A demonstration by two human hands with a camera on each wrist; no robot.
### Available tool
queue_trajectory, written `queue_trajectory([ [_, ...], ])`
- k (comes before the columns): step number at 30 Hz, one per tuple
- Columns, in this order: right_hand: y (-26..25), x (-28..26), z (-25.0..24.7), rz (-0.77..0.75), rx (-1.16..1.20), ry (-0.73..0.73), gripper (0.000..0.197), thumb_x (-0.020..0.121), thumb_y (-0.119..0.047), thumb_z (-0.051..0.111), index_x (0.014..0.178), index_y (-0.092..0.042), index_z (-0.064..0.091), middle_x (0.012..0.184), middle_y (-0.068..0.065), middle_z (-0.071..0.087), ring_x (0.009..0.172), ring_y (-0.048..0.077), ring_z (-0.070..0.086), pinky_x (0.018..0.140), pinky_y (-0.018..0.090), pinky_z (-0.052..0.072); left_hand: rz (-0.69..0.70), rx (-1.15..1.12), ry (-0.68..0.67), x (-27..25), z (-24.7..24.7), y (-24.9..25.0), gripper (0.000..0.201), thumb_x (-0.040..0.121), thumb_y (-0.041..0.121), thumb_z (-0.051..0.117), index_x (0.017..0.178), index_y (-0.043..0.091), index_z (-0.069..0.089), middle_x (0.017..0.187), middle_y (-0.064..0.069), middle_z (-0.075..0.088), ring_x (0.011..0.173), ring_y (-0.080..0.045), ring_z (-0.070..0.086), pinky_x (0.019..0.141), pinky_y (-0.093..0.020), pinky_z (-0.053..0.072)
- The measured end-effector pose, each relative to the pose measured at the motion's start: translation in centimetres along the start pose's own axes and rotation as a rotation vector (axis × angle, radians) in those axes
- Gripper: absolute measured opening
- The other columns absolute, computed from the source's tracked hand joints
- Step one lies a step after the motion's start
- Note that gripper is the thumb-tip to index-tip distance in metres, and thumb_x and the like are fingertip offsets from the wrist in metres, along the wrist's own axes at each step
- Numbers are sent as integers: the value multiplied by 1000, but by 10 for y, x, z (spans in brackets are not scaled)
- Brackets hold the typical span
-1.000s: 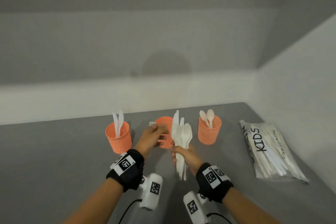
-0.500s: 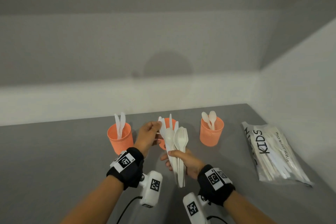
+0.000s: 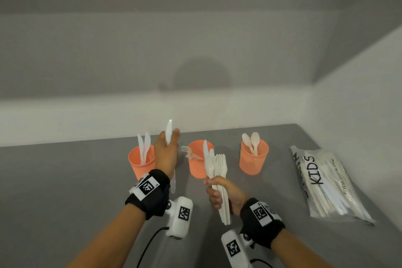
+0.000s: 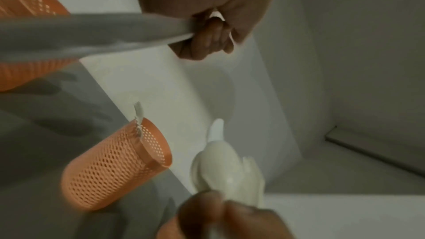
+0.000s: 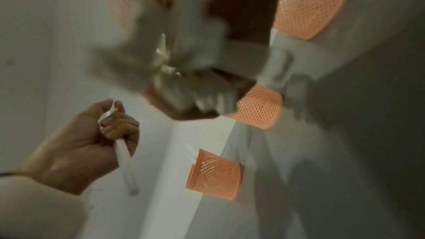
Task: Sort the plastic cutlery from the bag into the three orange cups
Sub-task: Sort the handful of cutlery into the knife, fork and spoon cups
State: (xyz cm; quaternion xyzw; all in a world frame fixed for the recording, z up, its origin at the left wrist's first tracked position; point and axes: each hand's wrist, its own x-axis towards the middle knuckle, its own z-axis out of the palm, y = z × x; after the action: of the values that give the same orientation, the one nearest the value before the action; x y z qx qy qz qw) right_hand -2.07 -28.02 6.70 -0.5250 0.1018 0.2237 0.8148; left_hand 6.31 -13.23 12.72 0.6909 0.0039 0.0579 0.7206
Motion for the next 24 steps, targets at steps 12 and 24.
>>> queue_trajectory([
  [12,1,3,2,1,-6,-141,34,67,-23,56,100,-15,60,49,-5,45,38,7,38,41,18,36,-178,127,-272,-18,8,-14,15,91,20,56,93,6,54,45,9,40,32,-3,30,35,-17,25],
  [24,3,4,-1,11,-179,-86,31,71,-22,48,100,-17,58,49,-8,47,42,4,40,44,16,35,-295,-122,203,19,-20,-27,18,96,21,44,85,8,49,65,-2,45,49,-13,40,48,-23,34],
])
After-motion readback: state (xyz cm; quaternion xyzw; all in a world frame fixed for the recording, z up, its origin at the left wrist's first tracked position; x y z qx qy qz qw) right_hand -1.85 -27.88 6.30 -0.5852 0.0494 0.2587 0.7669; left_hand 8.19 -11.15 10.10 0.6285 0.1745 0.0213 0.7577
